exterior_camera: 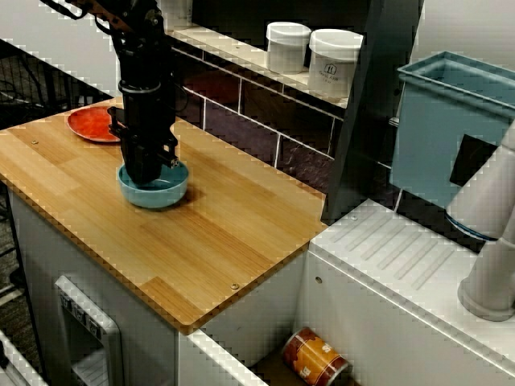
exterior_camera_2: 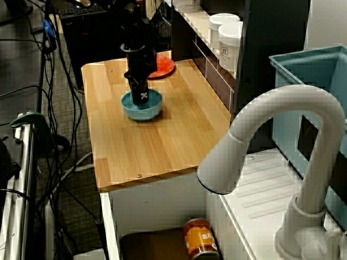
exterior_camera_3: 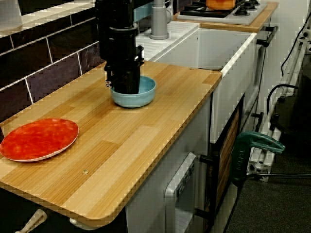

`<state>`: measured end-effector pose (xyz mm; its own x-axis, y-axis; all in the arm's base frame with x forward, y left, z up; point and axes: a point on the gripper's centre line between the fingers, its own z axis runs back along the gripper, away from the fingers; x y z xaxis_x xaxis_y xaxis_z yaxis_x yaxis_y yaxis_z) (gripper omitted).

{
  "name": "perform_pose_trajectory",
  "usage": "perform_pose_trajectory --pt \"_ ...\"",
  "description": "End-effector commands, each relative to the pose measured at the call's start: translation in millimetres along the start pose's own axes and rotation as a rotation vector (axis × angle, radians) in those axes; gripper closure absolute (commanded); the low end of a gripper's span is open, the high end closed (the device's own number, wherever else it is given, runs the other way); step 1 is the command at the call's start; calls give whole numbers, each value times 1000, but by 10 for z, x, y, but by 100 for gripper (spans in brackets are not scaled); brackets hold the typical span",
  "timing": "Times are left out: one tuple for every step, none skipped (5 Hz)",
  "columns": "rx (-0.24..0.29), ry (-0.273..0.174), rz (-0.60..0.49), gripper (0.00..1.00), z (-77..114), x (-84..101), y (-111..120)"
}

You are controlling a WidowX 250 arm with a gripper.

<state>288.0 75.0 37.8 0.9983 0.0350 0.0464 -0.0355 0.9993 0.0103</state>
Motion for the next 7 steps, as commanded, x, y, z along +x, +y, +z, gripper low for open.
perform_pose_trajectory --pt "63 -65 74 85 59 109 348" --pt "76 -68 93 85 60 157 452" --pt "74 -81 120 85 79 138 587" --pt "64 -76 145 85 118 126 724" --pt "52 -77 160 90 126 91 826" --pt "41 -58 163 90 82 21 852" --pt "38 -38 165 89 28 -55 876"
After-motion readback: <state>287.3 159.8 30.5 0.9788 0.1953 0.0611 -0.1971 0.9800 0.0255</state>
